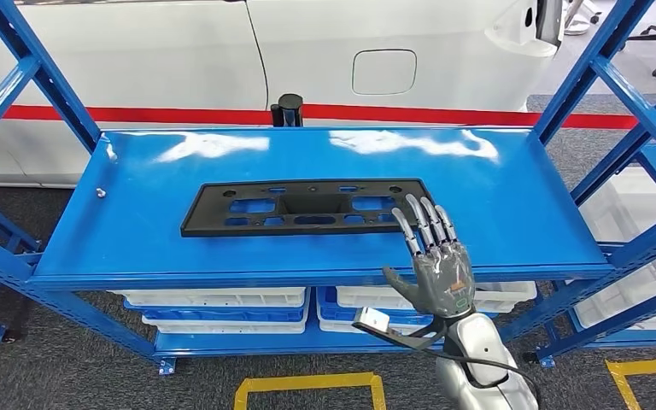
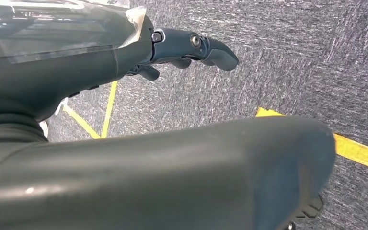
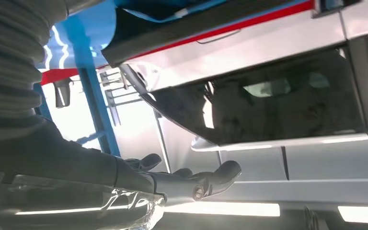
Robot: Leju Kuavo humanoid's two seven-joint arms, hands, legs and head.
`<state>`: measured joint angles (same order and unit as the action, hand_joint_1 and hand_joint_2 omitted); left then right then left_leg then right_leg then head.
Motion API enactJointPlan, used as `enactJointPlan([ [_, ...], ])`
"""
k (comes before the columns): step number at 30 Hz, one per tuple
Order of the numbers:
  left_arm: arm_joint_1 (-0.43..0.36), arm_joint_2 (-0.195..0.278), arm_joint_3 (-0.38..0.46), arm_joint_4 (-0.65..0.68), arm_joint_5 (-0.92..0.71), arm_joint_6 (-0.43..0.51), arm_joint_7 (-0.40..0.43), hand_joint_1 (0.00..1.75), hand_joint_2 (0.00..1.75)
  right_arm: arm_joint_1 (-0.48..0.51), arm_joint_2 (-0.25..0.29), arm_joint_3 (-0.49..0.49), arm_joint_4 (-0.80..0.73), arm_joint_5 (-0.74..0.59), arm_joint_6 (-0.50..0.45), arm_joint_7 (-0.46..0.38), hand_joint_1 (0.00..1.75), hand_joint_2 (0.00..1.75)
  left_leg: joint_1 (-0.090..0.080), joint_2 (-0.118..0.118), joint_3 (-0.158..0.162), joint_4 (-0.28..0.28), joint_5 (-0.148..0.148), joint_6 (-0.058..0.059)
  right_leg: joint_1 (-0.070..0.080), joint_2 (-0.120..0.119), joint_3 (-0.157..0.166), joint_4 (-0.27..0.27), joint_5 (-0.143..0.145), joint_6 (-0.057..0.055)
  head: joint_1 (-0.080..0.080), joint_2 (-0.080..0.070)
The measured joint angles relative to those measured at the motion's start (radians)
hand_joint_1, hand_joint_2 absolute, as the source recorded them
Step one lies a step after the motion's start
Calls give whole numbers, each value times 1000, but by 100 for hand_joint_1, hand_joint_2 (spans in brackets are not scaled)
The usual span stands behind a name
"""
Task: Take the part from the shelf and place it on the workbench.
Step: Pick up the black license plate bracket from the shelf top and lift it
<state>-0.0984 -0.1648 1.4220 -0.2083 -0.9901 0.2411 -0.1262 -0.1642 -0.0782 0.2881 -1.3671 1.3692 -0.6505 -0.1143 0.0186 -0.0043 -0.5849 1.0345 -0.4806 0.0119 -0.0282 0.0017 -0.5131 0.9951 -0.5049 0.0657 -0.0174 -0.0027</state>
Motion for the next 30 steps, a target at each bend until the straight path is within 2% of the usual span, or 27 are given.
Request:
enactJointPlan([
  [10,0,-4,1,0,5,9,0,0,0,-106,-19,-5,186,-32,-2,15,0,175,1,0,1,-3,1,-1,1,0,0,0,-1,-1,0,0],
  [15,0,-5,1,0,5,14,-9,0,0,-182,-18,-24,315,-25,-36,14,0,175,1,0,1,-3,1,-1,1,0,0,0,-1,-1,0,0],
  [28,0,-5,1,0,-8,16,-9,0,0,-278,20,-67,450,73,-48,36,0,175,1,0,2,-3,1,-1,1,0,0,0,-1,-1,0,0],
  [29,0,-5,1,0,-8,16,-9,0,0,-280,22,-68,454,72,-48,36,6,175,1,0,2,-3,1,-1,1,0,0,0,-1,-1,0,0],
  [30,0,-5,1,0,-9,16,-9,0,0,-283,23,-70,458,70,-48,35,27,175,1,0,2,-3,1,-1,1,0,0,0,-1,-1,0,0],
])
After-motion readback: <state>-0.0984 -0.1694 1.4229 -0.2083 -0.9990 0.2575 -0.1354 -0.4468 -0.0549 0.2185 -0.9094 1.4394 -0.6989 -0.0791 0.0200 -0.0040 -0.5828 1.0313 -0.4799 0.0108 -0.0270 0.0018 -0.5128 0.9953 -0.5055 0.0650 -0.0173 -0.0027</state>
